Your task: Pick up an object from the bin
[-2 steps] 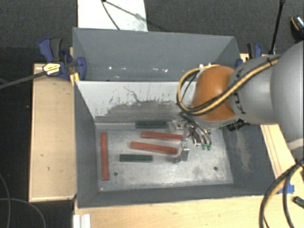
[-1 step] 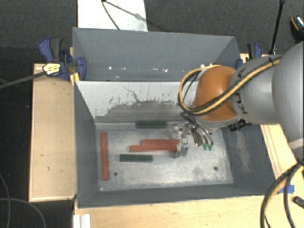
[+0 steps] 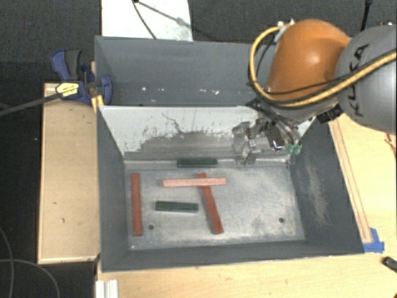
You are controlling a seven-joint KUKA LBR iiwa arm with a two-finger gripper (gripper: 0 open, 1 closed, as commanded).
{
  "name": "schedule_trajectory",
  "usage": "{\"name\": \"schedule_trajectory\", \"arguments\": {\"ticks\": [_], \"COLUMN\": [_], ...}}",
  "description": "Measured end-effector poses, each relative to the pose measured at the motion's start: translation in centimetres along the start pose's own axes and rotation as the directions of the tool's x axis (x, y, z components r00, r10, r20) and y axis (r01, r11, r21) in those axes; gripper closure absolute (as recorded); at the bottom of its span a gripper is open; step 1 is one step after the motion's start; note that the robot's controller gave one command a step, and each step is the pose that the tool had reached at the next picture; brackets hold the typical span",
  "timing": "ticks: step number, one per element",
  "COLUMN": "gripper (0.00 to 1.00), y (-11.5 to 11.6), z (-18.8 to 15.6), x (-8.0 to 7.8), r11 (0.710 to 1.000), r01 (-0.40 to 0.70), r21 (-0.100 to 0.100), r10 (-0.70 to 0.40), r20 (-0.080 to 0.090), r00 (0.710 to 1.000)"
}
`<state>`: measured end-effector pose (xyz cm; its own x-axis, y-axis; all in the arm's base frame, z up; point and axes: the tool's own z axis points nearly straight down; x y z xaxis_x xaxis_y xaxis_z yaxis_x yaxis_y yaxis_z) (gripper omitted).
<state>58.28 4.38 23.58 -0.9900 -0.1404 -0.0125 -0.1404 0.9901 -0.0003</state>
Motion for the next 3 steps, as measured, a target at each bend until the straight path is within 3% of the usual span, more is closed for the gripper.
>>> {"name": "schedule_trajectory", "arguments": {"ticks": [1,2,3], "gripper": [0.00,0.00,0.00], "y": [0.0,4.2,13.4], "z": [0.5,16.8,16.4], "x": [0.2,1.6,1.6], "r11": [1.000,0.994,0.931], "r01": [0.001,0.106,0.365], "r21": [0.000,-0.003,-0.007], "r10": [-0.001,-0.106,-0.365], "r20": [-0.010,-0.016,-0.006], "r00": [1.000,0.994,0.931]}}
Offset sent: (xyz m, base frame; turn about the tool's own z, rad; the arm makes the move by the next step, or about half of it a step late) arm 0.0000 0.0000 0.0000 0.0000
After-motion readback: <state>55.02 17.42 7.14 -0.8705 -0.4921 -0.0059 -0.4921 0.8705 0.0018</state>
